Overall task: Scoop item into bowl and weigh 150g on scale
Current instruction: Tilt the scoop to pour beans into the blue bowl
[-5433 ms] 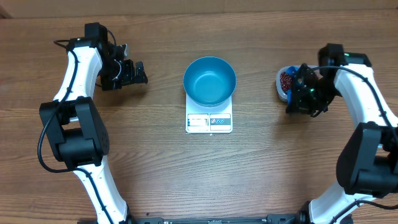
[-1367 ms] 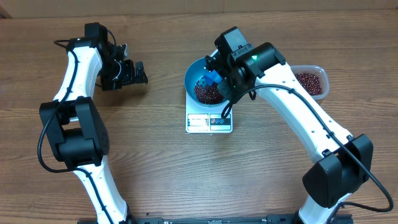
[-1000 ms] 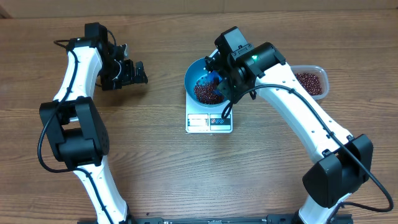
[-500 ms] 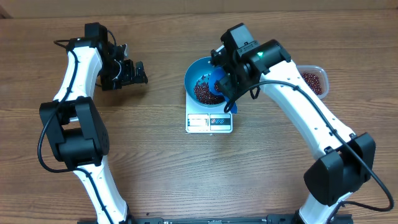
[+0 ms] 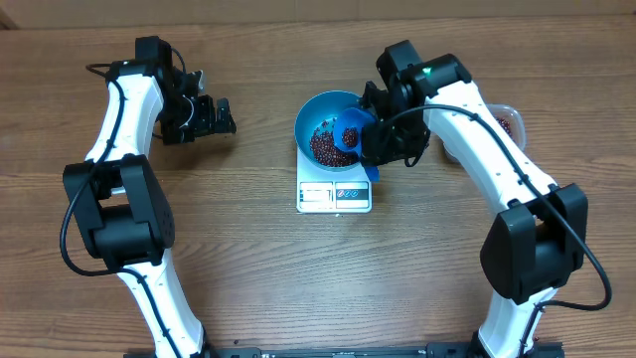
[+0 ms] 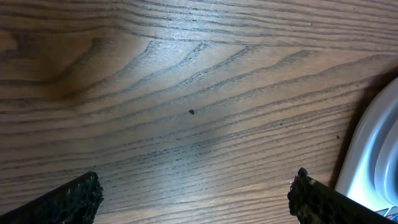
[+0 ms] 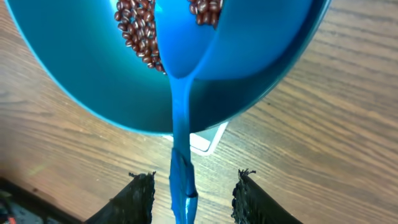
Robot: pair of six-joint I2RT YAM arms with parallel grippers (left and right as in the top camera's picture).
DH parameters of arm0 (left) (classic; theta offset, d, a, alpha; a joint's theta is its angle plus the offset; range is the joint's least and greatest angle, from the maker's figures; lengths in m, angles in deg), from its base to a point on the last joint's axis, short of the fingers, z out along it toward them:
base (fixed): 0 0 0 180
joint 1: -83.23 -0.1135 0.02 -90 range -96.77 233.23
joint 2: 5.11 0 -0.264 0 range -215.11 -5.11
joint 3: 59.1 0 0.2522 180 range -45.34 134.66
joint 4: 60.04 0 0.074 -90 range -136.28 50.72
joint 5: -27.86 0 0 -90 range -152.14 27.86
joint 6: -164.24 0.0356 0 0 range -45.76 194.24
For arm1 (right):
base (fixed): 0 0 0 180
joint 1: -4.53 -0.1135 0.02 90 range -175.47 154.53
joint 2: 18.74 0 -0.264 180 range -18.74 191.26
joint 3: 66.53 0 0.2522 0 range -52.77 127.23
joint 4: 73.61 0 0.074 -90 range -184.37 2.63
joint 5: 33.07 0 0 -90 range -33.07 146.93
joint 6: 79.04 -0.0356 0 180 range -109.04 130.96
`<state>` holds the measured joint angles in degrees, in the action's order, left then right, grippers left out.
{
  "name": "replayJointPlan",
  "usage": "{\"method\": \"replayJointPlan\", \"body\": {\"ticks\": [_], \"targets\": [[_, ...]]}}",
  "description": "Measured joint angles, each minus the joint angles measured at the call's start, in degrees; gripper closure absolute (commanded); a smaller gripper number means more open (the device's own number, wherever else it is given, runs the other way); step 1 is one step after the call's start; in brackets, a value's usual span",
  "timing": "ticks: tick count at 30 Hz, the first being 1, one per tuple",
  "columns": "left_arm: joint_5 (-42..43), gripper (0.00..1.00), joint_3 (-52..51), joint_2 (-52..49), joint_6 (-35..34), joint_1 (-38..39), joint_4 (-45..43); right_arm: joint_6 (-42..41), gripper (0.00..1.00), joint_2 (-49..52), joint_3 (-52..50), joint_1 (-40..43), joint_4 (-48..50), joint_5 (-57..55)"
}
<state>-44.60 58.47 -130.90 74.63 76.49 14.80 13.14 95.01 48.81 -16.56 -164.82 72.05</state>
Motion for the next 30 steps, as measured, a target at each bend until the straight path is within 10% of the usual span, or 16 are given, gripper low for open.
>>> {"method": "replayJointPlan", "body": {"ticks": [30], "targets": [[0.0, 0.01, 0.0, 0.0, 0.0, 0.0, 0.0, -0.6, 0.96, 0.0, -2.2, -0.1, 1.8, 2.2]]}}
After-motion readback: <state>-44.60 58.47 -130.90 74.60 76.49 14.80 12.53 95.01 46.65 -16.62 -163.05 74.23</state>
